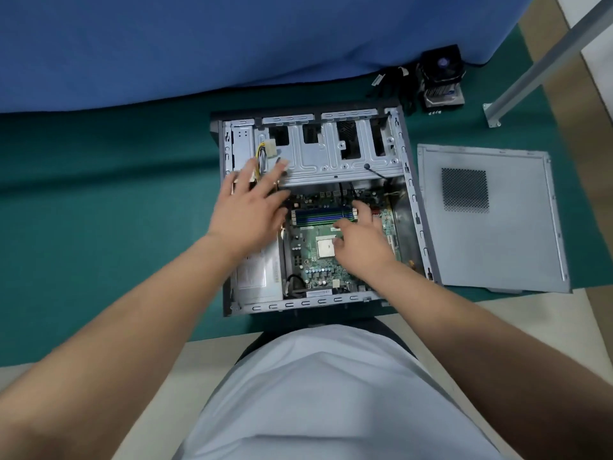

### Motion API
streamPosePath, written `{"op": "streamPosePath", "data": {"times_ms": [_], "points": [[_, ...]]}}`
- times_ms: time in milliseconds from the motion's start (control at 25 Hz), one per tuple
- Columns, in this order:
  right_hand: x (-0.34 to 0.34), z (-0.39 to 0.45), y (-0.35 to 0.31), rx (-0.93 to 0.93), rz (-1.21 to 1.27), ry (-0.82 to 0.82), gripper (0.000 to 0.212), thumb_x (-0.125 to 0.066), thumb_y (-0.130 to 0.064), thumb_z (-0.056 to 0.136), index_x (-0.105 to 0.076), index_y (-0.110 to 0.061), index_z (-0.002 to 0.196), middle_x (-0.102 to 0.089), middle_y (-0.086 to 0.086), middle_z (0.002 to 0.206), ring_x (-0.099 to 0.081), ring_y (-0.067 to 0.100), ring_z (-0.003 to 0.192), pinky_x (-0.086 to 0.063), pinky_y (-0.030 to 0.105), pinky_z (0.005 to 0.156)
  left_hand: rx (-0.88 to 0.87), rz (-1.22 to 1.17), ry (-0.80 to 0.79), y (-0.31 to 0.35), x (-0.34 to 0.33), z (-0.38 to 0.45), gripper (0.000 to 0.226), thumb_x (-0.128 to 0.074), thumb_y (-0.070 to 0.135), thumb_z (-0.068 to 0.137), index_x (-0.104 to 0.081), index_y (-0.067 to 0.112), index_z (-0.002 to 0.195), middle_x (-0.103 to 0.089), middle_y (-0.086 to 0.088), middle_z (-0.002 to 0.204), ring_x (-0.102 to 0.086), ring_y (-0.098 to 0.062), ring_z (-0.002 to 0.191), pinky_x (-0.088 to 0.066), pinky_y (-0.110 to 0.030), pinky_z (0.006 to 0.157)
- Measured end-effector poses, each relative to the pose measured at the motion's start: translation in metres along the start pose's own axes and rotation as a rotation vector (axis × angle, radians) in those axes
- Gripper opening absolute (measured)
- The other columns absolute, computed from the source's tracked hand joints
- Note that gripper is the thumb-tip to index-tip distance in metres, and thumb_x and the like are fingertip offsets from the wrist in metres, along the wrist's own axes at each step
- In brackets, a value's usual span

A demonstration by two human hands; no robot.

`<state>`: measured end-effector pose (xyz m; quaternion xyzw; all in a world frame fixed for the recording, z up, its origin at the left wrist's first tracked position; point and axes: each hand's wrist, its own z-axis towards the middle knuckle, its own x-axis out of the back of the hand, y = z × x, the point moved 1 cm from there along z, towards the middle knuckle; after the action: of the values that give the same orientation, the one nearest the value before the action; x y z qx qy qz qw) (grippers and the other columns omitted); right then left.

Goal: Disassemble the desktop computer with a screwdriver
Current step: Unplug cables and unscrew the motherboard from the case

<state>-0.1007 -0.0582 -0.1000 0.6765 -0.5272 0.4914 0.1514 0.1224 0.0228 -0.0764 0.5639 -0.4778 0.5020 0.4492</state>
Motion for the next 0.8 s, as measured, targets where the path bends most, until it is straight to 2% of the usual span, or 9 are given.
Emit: {"op": "streamPosePath", "data": {"times_ms": [80,120,160,240,360,440,560,720,800], "points": [[-0.003,-0.009,-0.008,0.117,-0.089,0.198,0.029,-0.056,-0.022,0.097,-0.064,-0.014,0.124,-0.033,0.010,0.155,-0.030,0.033,0.139,-0.038,0.051,0.112,0.090,-0.069,0.050,-0.021,-0.004,-0.009,0.035,-0.046,0.045,0.103,-0.062,0.045,0.134,-0.015,0.012,0.171,-0.013,-0.037,0.153,-0.020,-0.058,0.119],[-0.005,-0.010,-0.013,0.189,-0.091,0.233,0.030,-0.056,-0.021,0.097,-0.066,-0.014,0.124,-0.043,0.007,0.147,-0.035,0.029,0.134,-0.039,0.049,0.111,0.112,-0.109,0.058,-0.027,-0.007,-0.014,0.034,-0.047,0.043,0.103,-0.061,0.046,0.133,-0.014,0.014,0.171,-0.015,-0.035,0.153,-0.022,-0.057,0.117],[-0.007,-0.007,-0.020,0.255,-0.096,0.209,0.032,-0.055,-0.019,0.096,-0.066,-0.014,0.126,-0.049,0.003,0.142,-0.038,0.025,0.131,-0.039,0.046,0.112,0.130,-0.152,0.055,-0.030,-0.011,-0.018,0.033,-0.048,0.040,0.103,-0.059,0.046,0.134,-0.011,0.015,0.171,-0.015,-0.033,0.154,-0.023,-0.056,0.116],[-0.014,0.008,-0.035,0.338,-0.151,0.078,0.041,-0.056,-0.013,0.093,-0.062,-0.012,0.134,-0.051,0.001,0.144,-0.040,0.023,0.132,-0.037,0.041,0.114,0.162,-0.240,0.060,-0.027,-0.018,-0.023,0.036,-0.048,0.031,0.103,-0.057,0.042,0.136,-0.009,0.016,0.171,-0.011,-0.028,0.156,-0.026,-0.055,0.114],[-0.020,0.044,-0.056,0.374,-0.310,-0.084,0.061,-0.059,-0.006,0.085,-0.053,-0.012,0.146,-0.038,0.004,0.158,-0.032,0.028,0.142,-0.032,0.044,0.119,0.189,-0.289,0.083,-0.024,-0.024,-0.024,0.042,-0.049,0.020,0.100,-0.058,0.037,0.137,-0.018,0.008,0.170,-0.010,-0.027,0.157,-0.028,-0.054,0.113],[-0.022,0.068,-0.067,0.369,-0.400,-0.162,0.060,-0.058,-0.007,0.084,-0.053,-0.014,0.144,-0.038,0.005,0.157,-0.035,0.032,0.138,-0.033,0.046,0.114,0.190,-0.286,0.086,-0.027,-0.026,-0.023,0.043,-0.048,0.019,0.098,-0.058,0.036,0.137,-0.023,0.005,0.169,-0.011,-0.027,0.157,-0.027,-0.053,0.114],[-0.030,0.092,-0.078,0.330,-0.462,-0.271,0.050,-0.054,-0.011,0.089,-0.056,-0.018,0.138,-0.049,0.006,0.146,-0.043,0.036,0.133,-0.036,0.050,0.108,0.188,-0.288,0.100,-0.029,-0.027,-0.022,0.044,-0.046,0.020,0.097,-0.059,0.036,0.135,-0.026,0.004,0.168,-0.014,-0.027,0.156,-0.027,-0.052,0.114],[-0.041,0.097,-0.081,0.295,-0.478,-0.283,0.054,-0.054,-0.012,0.088,-0.054,-0.016,0.142,-0.046,0.007,0.153,-0.030,0.039,0.148,-0.029,0.055,0.115,0.189,-0.293,0.096,-0.030,-0.028,-0.020,0.044,-0.045,0.020,0.095,-0.059,0.038,0.133,-0.026,0.005,0.168,-0.014,-0.027,0.156,-0.027,-0.054,0.114],[-0.040,0.090,-0.080,0.339,-0.484,-0.191,0.050,-0.059,-0.014,0.086,-0.058,-0.015,0.136,-0.050,0.009,0.146,-0.035,0.037,0.142,-0.033,0.051,0.112,0.191,-0.302,0.098,-0.030,-0.027,-0.020,0.044,-0.045,0.019,0.095,-0.060,0.039,0.131,-0.027,0.006,0.168,-0.014,-0.026,0.156,-0.028,-0.053,0.114]]}}
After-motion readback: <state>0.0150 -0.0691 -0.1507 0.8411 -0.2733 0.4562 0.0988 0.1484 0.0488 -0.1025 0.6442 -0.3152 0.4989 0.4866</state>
